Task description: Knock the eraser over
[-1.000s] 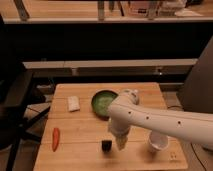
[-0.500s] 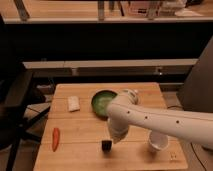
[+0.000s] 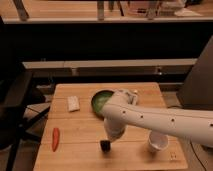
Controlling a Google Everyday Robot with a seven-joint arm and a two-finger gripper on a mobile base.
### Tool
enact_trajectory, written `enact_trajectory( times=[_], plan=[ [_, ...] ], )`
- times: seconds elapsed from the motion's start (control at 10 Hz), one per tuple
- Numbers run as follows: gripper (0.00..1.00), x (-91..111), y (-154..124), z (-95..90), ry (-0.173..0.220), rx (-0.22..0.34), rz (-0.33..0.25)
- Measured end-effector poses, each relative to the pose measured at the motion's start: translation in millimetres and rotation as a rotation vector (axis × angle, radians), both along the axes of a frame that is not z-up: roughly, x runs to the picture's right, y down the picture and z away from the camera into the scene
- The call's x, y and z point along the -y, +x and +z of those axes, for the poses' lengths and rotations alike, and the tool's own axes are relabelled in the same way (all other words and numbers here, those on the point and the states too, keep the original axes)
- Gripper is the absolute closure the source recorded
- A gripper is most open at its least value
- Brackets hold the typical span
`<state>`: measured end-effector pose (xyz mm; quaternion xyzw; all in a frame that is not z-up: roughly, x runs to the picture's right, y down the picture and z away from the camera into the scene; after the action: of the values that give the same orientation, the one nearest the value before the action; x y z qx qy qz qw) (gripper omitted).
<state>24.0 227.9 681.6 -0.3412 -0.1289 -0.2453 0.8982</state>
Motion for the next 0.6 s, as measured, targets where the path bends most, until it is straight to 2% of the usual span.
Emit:
enact_trajectory(
  times=[0.2,0.6],
  plan=[
    [0.98,-1.3,-16.6,0.5,0.002,0.021,-0.016],
    [0.98,-1.9,-19.1,0.9,0.002,0.032,-0.023]
  ],
)
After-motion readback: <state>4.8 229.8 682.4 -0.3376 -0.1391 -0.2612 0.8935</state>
